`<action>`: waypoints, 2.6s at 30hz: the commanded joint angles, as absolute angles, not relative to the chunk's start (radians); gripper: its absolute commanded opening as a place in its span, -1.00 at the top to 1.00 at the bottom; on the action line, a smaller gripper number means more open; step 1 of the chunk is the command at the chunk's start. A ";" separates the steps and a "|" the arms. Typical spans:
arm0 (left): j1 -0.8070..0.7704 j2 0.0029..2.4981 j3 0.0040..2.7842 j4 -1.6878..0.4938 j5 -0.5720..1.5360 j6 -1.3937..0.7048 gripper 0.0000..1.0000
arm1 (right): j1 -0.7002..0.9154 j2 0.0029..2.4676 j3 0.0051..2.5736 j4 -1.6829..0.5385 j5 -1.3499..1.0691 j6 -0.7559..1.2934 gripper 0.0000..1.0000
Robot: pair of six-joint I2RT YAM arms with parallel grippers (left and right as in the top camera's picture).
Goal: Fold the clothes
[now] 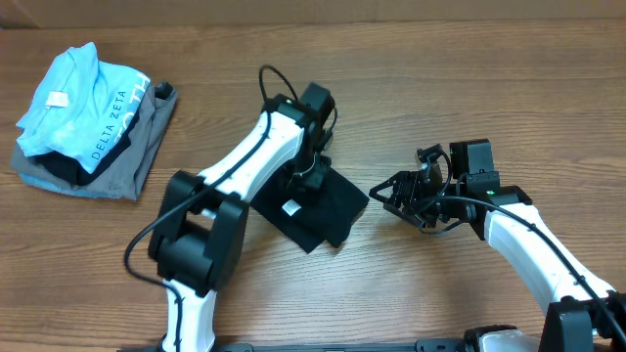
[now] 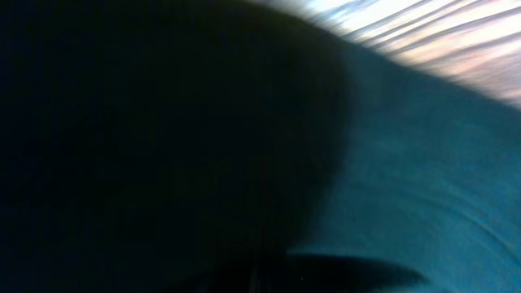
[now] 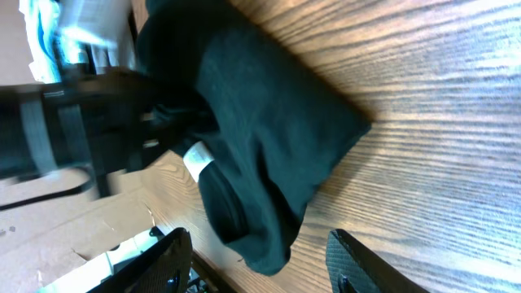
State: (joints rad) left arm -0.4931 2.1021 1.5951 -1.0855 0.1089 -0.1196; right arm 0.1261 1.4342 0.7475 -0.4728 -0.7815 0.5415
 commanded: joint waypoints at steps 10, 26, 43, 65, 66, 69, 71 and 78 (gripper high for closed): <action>-0.467 2.055 1.774 -1.196 0.109 -0.165 0.57 | 0.221 1.416 0.767 -0.376 -0.805 0.581 0.41; -0.185 2.003 1.684 -1.251 0.064 -0.203 0.92 | 0.236 1.416 0.767 -0.379 -0.659 0.681 0.38; -0.226 2.024 1.233 -0.947 0.190 -0.257 0.92 | 0.174 1.416 0.767 -0.421 -0.663 0.654 0.38; -0.428 1.795 1.328 -1.190 0.162 -0.395 0.75 | -0.023 1.416 0.767 -0.531 -0.620 0.569 0.38; -0.427 1.763 1.348 -1.189 0.145 -0.374 0.68 | -0.039 1.416 0.767 -0.518 -0.646 0.540 0.39; -0.427 1.687 1.403 -1.121 0.123 -0.260 0.52 | -0.070 1.416 0.767 -0.502 -0.695 0.489 0.27; -0.430 1.662 1.413 -1.029 0.131 -0.174 0.47 | -0.081 1.416 0.767 -0.492 -0.729 0.454 0.19; -0.435 1.795 1.409 -0.727 0.132 0.021 0.43 | -0.096 1.416 0.767 -0.482 -0.799 0.437 0.03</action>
State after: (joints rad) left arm -0.4313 1.6894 1.4117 -0.7818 0.1467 -0.1265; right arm -0.0910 1.4342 0.7483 -0.4862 -0.7418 0.4667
